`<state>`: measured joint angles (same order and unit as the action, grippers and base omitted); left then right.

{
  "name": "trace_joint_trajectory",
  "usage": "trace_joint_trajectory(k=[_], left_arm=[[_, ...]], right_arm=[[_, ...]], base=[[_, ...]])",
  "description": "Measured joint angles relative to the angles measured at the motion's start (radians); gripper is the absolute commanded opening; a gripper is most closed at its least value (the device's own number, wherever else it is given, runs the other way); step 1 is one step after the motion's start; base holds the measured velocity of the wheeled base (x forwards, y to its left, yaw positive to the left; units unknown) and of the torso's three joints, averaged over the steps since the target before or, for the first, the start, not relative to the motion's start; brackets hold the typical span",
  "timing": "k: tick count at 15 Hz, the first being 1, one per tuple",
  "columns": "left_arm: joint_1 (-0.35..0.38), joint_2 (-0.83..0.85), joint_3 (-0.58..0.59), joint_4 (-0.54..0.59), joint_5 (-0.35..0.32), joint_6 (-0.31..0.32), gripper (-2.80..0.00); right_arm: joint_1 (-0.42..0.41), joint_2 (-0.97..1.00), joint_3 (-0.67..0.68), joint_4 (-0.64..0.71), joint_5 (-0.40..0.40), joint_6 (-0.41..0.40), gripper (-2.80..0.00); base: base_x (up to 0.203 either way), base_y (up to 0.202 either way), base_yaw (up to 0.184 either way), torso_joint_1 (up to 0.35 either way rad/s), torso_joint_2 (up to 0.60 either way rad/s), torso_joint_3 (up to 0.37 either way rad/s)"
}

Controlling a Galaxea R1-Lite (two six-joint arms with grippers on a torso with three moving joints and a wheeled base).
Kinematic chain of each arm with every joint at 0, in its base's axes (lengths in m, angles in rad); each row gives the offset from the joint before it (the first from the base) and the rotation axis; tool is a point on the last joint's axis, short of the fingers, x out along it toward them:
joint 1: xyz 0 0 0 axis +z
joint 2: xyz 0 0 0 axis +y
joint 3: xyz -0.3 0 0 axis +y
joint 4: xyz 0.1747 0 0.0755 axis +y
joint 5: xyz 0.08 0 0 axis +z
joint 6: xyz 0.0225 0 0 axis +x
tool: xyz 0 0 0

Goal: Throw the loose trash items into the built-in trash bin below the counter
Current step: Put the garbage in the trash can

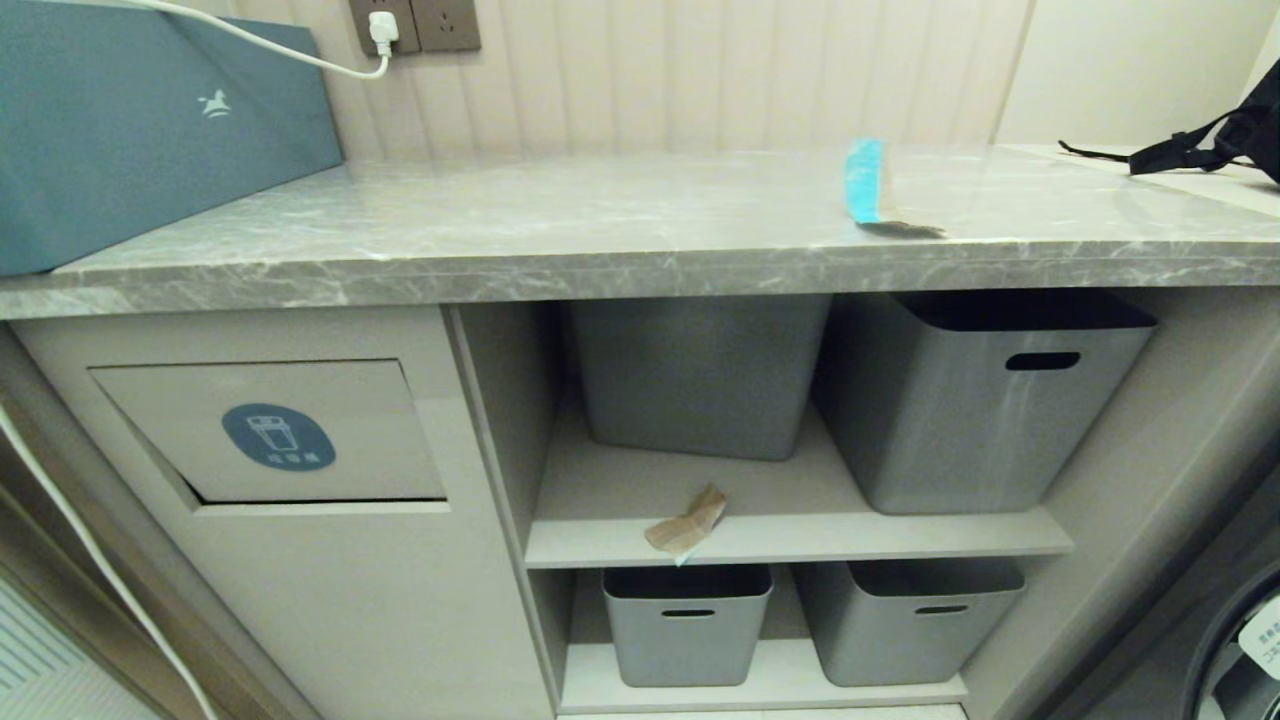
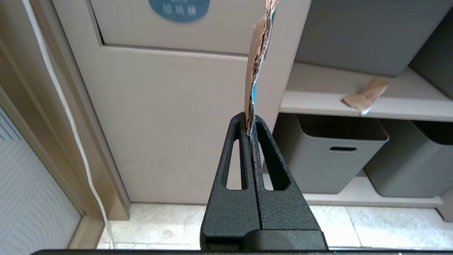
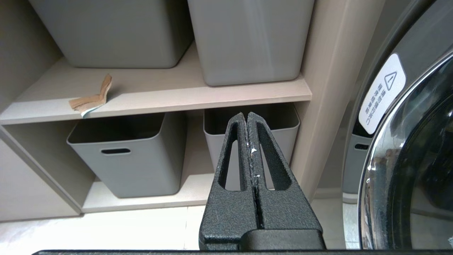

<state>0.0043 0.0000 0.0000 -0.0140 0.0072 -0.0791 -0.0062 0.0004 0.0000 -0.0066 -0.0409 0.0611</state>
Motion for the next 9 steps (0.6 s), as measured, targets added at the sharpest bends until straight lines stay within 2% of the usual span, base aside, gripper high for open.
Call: trace_joint_trajectory(k=[6, 9], left_arm=[[0.0, 0.0, -0.013, 0.006, -0.003, 0.005, -2.8], [0.0, 0.061, -0.108, 0.015, -0.003, 0.005, -2.8]], right_arm=[[0.0, 0.0, 0.0, -0.001, 0.0, 0.0, -2.8], [0.0, 0.0, 0.0, -0.001, 0.0, 0.0, -2.8]], base=[[0.0, 0.0, 0.0, -0.003, 0.02, 0.014], [0.0, 0.0, 0.0, 0.0, 0.0, 0.0]])
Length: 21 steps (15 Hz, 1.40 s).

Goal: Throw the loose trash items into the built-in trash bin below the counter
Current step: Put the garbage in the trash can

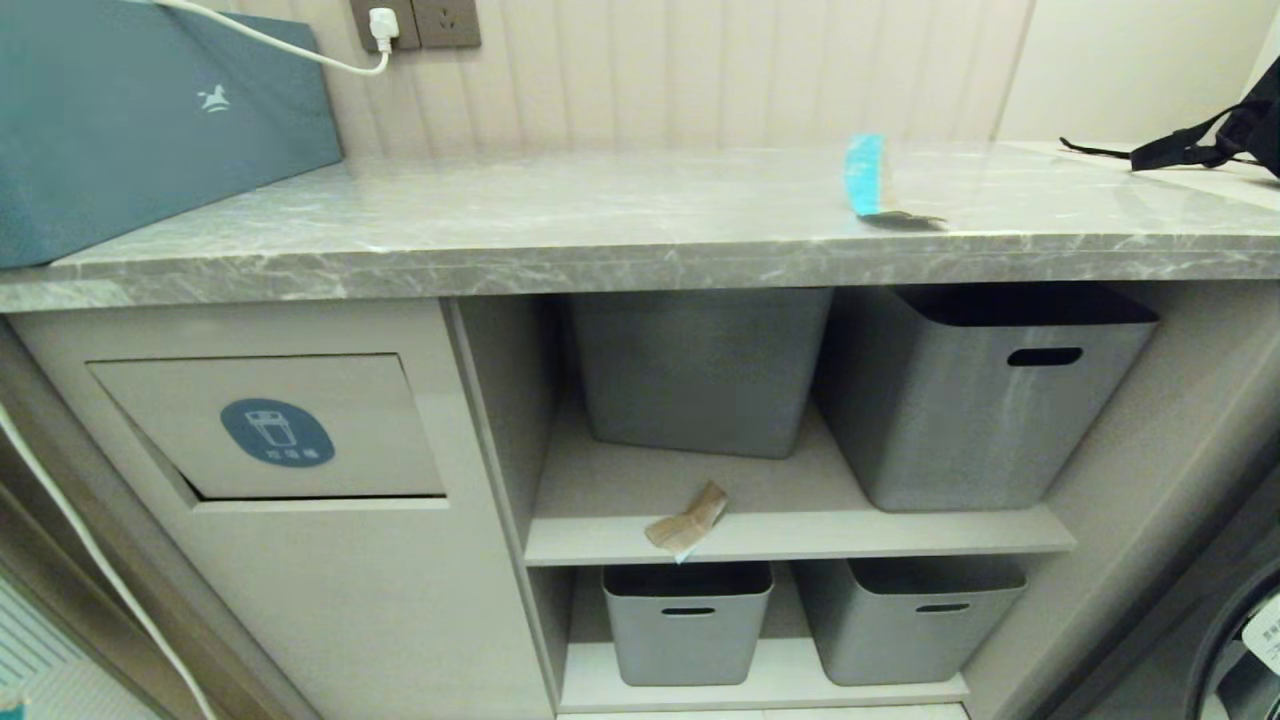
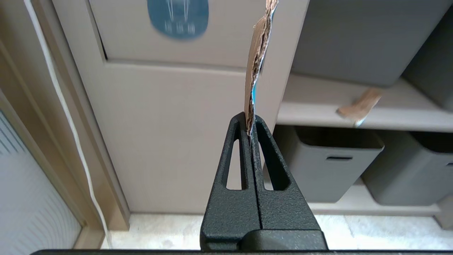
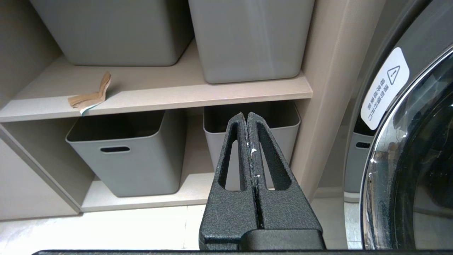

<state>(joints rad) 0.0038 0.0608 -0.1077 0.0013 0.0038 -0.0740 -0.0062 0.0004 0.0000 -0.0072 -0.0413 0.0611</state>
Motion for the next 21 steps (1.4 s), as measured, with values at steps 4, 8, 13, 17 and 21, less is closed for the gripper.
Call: trace_joint_trajectory(k=[4, 8, 13, 17, 21], left_arm=[[-0.001, 0.299, -0.177, -0.021, -0.001, -0.034, -2.8], [0.002, 0.7, -0.237, -0.226, -0.001, -0.121, -2.8], [0.011, 1.164, -0.153, -0.748, -0.003, -0.162, -2.8], [0.037, 1.452, -0.074, -1.174, -0.028, -0.189, -2.8], [0.04, 1.655, -0.097, -1.389, -0.044, -0.137, -2.8]], right_arm=[[0.0, 0.0, 0.0, 0.0, 0.0, 0.0, -2.8], [0.0, 0.0, 0.0, 0.0, 0.0, 0.0, -2.8], [0.0, 0.0, 0.0, 0.0, 0.0, 0.0, -2.8], [0.0, 0.0, 0.0, 0.0, 0.0, 0.0, -2.8], [0.0, 0.0, 0.0, 0.0, 0.0, 0.0, -2.8]], base=[[0.0, 0.0, 0.0, 0.0, 0.0, 0.0], [0.0, 0.0, 0.0, 0.0, 0.0, 0.0], [0.0, 0.0, 0.0, 0.0, 0.0, 0.0], [0.0, 0.0, 0.0, 0.0, 0.0, 0.0], [0.0, 0.0, 0.0, 0.0, 0.0, 0.0]])
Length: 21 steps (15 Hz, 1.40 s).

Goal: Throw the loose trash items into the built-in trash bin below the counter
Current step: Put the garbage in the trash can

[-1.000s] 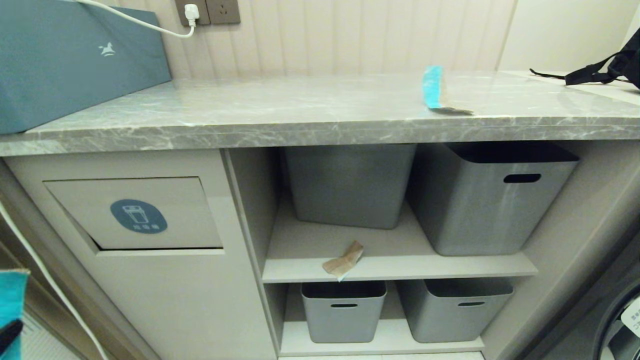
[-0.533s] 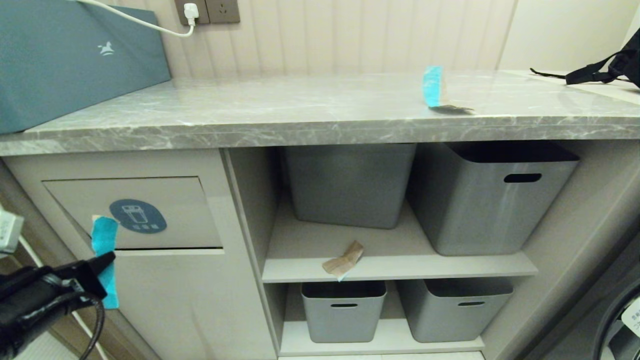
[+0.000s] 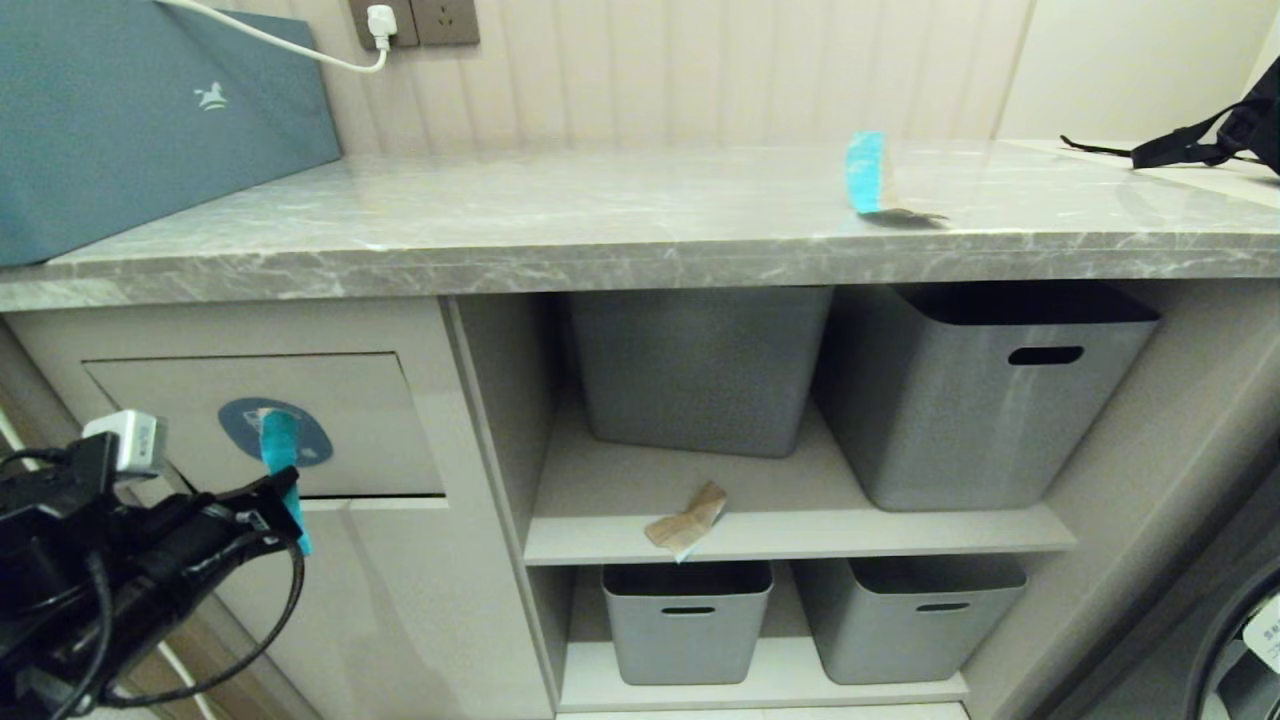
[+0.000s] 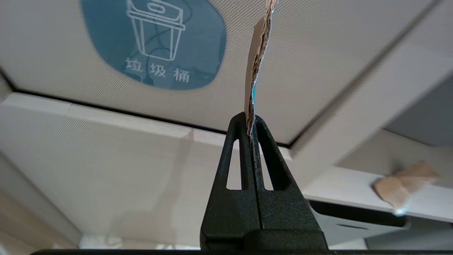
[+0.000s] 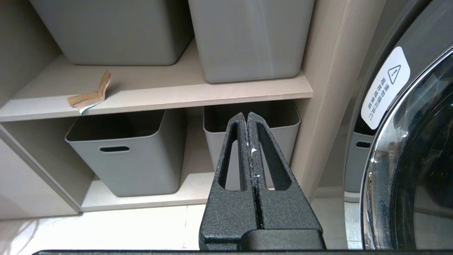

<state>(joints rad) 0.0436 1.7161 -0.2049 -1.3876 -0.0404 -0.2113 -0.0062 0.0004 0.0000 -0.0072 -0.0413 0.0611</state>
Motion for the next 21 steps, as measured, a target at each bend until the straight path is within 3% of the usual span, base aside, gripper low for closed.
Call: trace_joint_trajectory(k=[5, 11, 19, 21], left_arm=[[0.0, 0.221, -0.124, -0.129, 0.002, -0.001, -2.8], [-0.014, 0.392, -0.307, -0.135, 0.006, -0.024, -2.8], [-0.038, 0.45, -0.358, -0.134, 0.01, -0.032, -2.8], [-0.042, 0.453, -0.36, -0.134, 0.014, -0.033, 0.0]], right_arm=[[0.0, 0.0, 0.0, 0.0, 0.0, 0.0, -2.8], [0.0, 0.0, 0.0, 0.0, 0.0, 0.0, -2.8], [0.0, 0.0, 0.0, 0.0, 0.0, 0.0, -2.8], [0.0, 0.0, 0.0, 0.0, 0.0, 0.0, -2.8]], base=[[0.0, 0.0, 0.0, 0.0, 0.0, 0.0], [0.0, 0.0, 0.0, 0.0, 0.0, 0.0], [0.0, 0.0, 0.0, 0.0, 0.0, 0.0], [0.0, 0.0, 0.0, 0.0, 0.0, 0.0]])
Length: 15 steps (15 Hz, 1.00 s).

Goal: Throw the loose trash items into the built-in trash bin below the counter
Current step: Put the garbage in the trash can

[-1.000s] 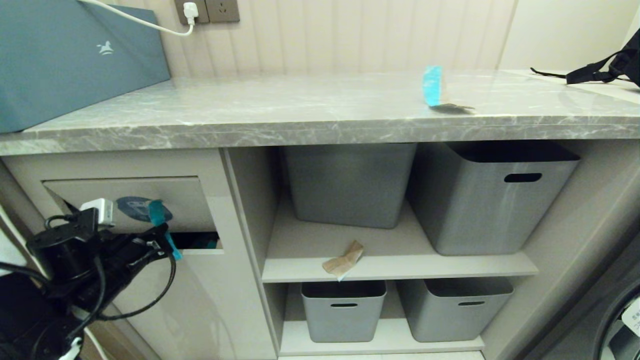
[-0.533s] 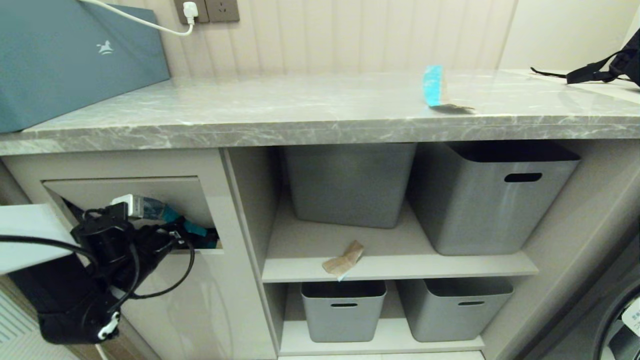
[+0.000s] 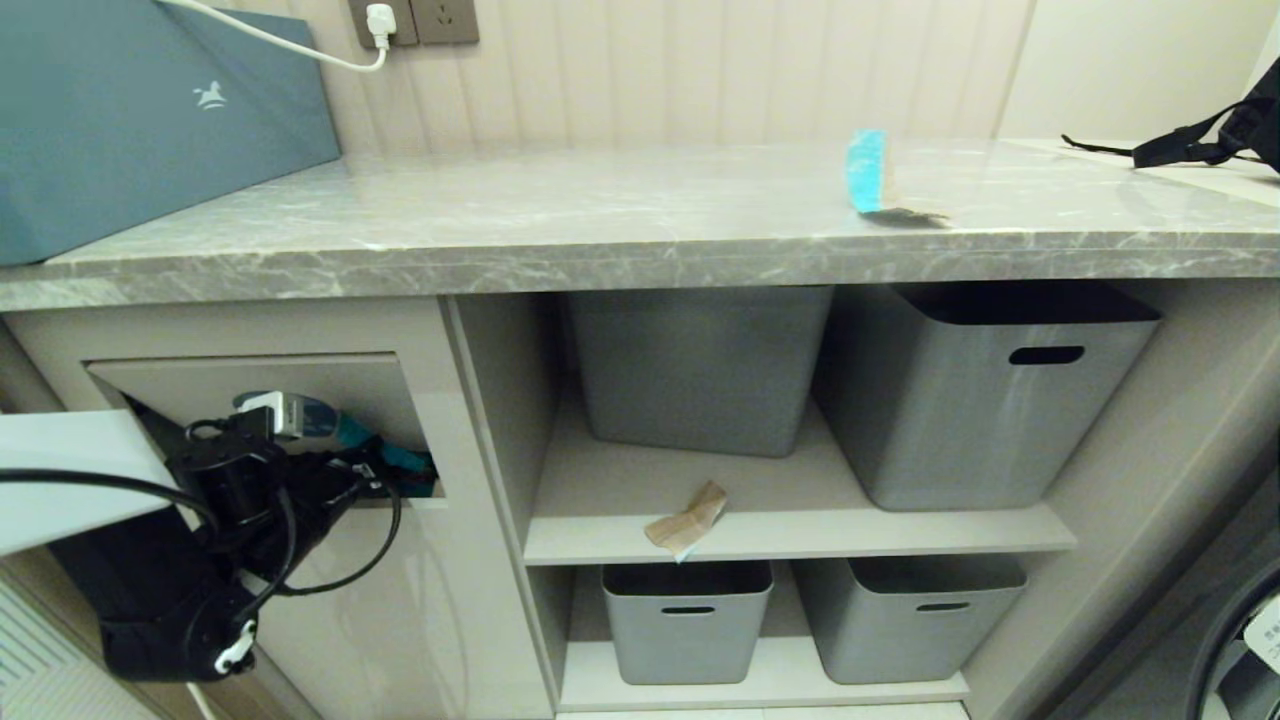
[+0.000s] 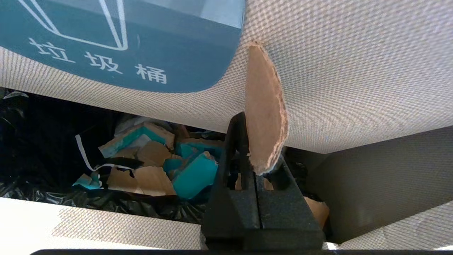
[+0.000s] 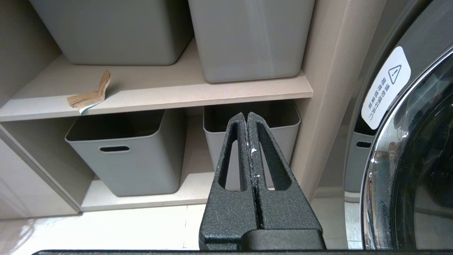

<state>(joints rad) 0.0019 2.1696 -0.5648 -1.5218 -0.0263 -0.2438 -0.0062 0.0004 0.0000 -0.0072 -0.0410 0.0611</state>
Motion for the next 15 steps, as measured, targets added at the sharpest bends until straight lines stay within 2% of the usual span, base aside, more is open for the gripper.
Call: trace_joint_trajectory(k=[11, 15], left_arm=[[-0.005, -0.025, -0.002, 0.001, 0.106, -0.023, 0.0], [-0.005, -0.058, 0.013, 0.0, 0.112, -0.058, 0.0]], right_arm=[[0.0, 0.0, 0.0, 0.0, 0.0, 0.0, -2.8], [0.0, 0.0, 0.0, 0.0, 0.0, 0.0, -2.8]], base=[[0.0, 0.0, 0.0, 0.0, 0.0, 0.0], [0.0, 0.0, 0.0, 0.0, 0.0, 0.0]])
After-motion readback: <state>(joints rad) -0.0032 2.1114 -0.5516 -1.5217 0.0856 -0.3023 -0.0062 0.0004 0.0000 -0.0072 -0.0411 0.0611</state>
